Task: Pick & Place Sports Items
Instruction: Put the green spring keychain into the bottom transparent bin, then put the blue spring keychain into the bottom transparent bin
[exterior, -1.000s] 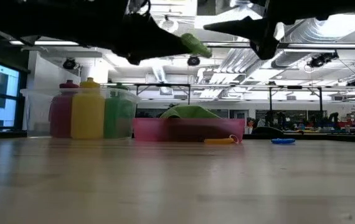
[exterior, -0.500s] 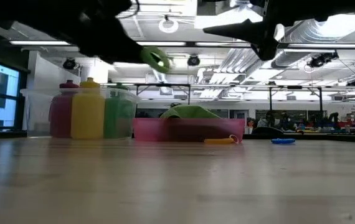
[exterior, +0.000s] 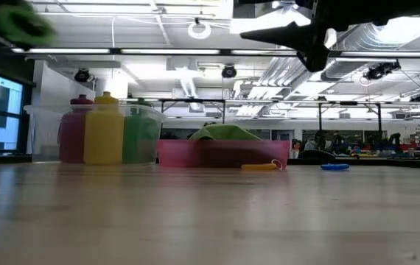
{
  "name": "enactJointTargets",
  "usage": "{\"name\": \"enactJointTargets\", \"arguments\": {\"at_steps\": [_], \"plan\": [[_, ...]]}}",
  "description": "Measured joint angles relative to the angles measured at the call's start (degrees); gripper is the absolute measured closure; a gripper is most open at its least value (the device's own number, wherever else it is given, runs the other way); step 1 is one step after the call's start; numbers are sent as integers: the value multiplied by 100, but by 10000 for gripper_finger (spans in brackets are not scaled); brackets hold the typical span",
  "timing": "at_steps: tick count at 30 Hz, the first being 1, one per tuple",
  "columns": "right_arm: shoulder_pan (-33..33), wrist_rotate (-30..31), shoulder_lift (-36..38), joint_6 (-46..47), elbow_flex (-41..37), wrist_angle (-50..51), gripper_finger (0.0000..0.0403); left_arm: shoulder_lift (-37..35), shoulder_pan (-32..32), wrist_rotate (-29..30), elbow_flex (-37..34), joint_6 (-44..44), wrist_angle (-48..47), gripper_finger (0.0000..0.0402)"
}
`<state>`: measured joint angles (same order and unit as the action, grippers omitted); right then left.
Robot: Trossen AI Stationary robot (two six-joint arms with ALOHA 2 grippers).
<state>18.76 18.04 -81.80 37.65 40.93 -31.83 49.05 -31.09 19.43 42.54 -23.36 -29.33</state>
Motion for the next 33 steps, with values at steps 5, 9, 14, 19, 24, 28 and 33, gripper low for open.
{"name": "enactJointTargets", "arguments": {"at_steps": [5, 9, 14, 19, 24, 28, 33], "plan": [[0, 2, -2, 0, 0, 0, 203, -708, -709, -317, 0, -1240, -1332, 401], [0, 2, -2, 0, 0, 0, 207, -873, -1214, -541, 0, -2169, -2256, 401], [0, 2, -2, 0, 0, 0, 211, -715, -1558, -1004, 0, -2802, -3074, 401], [0, 2, -1, 2, 0, -1, 211, -409, -1591, -1281, 0, -2757, -3132, 401], [0, 2, -2, 2, 0, 0, 211, -28, -1591, -1476, 0, -2727, -3131, 389], [0, -8, 0, -24, 0, 5, 211, 362, -1591, -1800, 0, -2727, -3131, 340], [0, -38, 0, -361, 0, 46, 211, 812, -1575, -2025, 0, -2565, -3131, 265]]}}
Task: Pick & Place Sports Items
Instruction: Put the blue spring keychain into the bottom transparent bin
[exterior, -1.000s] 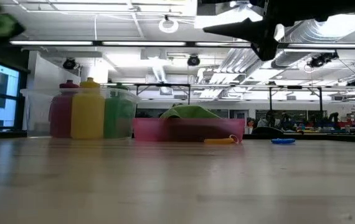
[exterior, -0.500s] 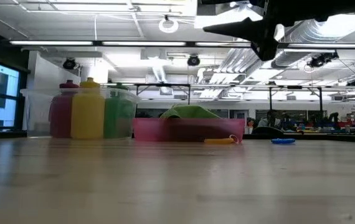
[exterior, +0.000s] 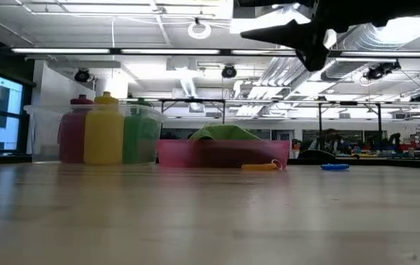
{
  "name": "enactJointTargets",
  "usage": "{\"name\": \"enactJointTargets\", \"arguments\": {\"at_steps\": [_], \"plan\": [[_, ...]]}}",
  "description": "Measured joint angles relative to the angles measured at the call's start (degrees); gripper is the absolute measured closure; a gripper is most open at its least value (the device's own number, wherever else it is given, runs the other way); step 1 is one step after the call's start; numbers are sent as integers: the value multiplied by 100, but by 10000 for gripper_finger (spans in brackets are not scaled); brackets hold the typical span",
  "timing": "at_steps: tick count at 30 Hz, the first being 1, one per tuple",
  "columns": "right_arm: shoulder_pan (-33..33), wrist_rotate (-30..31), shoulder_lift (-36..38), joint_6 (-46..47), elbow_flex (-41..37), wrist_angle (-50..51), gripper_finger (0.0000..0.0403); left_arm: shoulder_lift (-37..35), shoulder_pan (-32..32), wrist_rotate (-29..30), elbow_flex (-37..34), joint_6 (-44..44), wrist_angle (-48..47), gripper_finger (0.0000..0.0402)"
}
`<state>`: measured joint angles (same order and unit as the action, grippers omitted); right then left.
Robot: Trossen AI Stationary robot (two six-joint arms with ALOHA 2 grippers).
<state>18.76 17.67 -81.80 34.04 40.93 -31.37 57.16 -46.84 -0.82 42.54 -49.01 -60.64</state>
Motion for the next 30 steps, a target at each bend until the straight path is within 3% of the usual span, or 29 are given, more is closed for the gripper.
{"name": "enactJointTargets", "arguments": {"at_steps": [5, 11, 21, 30], "plan": [[-77, -129, -1, -260, 0, 130, 211, 105, 96, -61, 0, 74, 2, 231], [-476, -565, 139, -227, 0, 805, 211, -223, 276, 297, 0, 115, 24, 236], [-1250, -591, 1040, -374, 0, 3045, 211, -1102, 743, 1315, 0, 596, 448, 253], [-1829, -605, 1802, -1103, 0, 5151, 211, -1458, 1447, 2127, 0, 1801, 1135, 253]]}}
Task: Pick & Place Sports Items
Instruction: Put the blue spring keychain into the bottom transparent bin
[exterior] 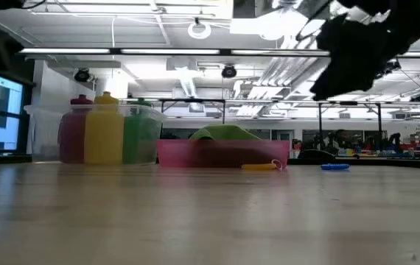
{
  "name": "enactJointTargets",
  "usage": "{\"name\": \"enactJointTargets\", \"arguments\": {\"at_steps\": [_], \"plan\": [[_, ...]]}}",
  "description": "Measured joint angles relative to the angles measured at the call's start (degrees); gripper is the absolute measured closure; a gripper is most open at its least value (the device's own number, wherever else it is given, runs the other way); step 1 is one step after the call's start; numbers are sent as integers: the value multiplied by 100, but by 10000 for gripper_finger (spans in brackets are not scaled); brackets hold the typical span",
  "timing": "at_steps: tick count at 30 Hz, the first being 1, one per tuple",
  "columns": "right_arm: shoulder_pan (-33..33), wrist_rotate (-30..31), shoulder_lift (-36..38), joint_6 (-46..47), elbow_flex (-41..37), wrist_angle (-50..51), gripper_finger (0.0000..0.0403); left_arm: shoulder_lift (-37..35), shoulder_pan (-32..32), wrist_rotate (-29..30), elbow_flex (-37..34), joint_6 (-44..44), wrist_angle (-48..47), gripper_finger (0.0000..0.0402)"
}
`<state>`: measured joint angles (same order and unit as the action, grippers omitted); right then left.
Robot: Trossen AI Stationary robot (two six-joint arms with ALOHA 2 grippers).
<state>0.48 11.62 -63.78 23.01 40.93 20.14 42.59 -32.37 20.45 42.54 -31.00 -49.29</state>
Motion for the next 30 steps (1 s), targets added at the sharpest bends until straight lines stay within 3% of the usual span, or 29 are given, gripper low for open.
{"name": "enactJointTargets", "arguments": {"at_steps": [11, 20, 30], "plan": [[-425, 39, -115, -561, 0, 1959, 211, -6, 1104, 26, 0, 1631, 1320, 253], [-787, 44, -544, -1657, 0, 2088, 211, -6, 2187, -28, 0, 1889, 1608, 253], [-1350, 42, -943, -3014, 0, 1753, 211, 63, 3116, -1353, 0, 2355, 1879, 253]]}}
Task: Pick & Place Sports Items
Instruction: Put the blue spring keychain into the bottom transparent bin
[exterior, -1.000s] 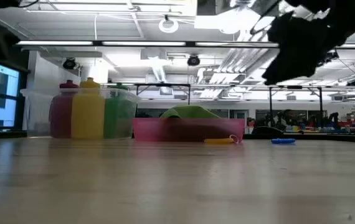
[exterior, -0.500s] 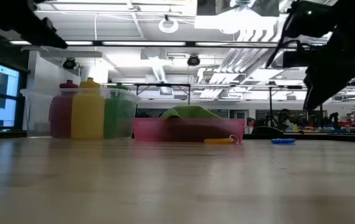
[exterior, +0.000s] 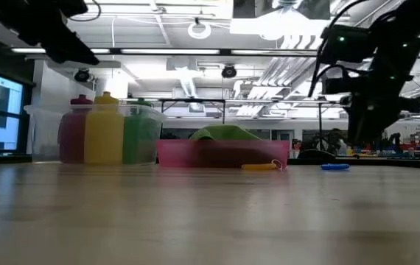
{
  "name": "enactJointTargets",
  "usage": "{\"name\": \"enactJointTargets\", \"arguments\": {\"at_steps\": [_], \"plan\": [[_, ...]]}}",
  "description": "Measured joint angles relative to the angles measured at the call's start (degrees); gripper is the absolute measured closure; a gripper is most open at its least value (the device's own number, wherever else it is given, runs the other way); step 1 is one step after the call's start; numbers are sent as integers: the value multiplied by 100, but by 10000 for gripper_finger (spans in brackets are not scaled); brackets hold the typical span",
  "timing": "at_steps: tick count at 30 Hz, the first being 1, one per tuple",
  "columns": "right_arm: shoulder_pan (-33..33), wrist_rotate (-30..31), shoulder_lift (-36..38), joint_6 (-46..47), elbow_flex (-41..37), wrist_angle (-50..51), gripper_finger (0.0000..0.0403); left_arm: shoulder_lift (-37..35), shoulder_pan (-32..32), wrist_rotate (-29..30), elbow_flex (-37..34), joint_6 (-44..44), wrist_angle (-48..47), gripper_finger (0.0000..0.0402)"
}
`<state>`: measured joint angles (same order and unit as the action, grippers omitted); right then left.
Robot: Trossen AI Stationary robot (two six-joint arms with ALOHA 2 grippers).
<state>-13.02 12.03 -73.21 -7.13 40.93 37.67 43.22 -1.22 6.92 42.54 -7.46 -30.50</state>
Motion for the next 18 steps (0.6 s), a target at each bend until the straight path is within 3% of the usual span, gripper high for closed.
{"name": "enactJointTargets", "arguments": {"at_steps": [18], "plan": [[-1192, -1101, -134, -858, 0, -665, 211, 606, 1002, -979, 0, 494, 422, 253]]}}
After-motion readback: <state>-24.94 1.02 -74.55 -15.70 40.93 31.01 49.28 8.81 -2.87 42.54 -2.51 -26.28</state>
